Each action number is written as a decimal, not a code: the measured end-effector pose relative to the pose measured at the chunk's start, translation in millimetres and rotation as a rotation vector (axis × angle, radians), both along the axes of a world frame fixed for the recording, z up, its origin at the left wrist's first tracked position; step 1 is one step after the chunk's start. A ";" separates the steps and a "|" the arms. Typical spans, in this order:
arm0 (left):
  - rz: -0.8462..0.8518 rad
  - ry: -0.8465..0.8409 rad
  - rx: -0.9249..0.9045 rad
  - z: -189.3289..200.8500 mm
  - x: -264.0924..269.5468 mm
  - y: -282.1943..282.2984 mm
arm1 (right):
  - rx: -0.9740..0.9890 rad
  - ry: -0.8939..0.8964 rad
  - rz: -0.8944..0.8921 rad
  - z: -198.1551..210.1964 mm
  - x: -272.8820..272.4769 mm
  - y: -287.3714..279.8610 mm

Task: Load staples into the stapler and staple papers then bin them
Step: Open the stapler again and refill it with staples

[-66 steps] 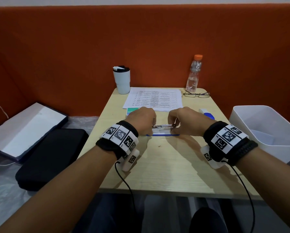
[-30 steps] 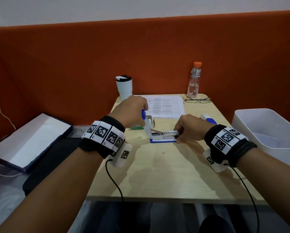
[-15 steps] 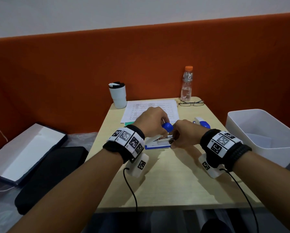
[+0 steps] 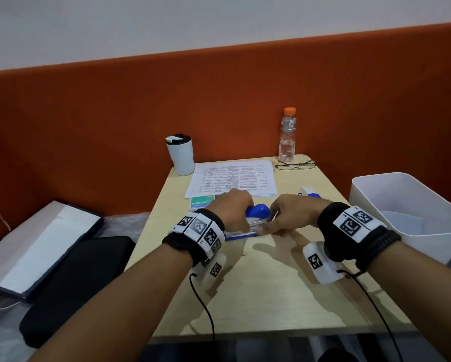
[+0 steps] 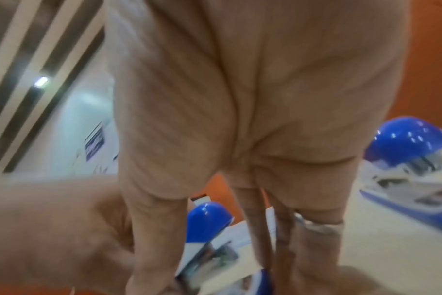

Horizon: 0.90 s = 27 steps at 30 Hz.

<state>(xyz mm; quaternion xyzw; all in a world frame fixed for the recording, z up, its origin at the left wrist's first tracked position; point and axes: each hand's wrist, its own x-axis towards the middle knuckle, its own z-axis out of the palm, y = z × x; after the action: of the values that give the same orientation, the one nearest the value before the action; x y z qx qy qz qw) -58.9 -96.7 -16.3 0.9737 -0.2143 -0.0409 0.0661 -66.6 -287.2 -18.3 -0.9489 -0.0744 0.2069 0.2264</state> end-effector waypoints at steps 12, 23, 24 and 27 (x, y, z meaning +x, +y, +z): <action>0.115 -0.007 -0.457 5.5 0.6 -5.6 | 0.993 0.292 -0.434 2.2 -8.8 28.5; 0.160 0.014 -0.033 13.0 28.3 44.8 | 1.047 0.308 -0.533 -24.5 -9.1 22.4; 0.166 0.008 0.037 8.9 30.3 47.7 | 1.037 0.310 -0.516 -25.7 -8.7 22.6; 0.160 -0.028 0.133 -2.7 33.3 56.5 | 0.989 0.293 -0.486 -27.4 -6.6 23.9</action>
<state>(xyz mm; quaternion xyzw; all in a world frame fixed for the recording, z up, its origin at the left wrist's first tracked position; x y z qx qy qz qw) -25.6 -40.2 -19.0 0.9904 -0.1334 -0.0357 0.0016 -73.2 -263.3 -45.7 -0.6811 0.0903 0.2187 0.6929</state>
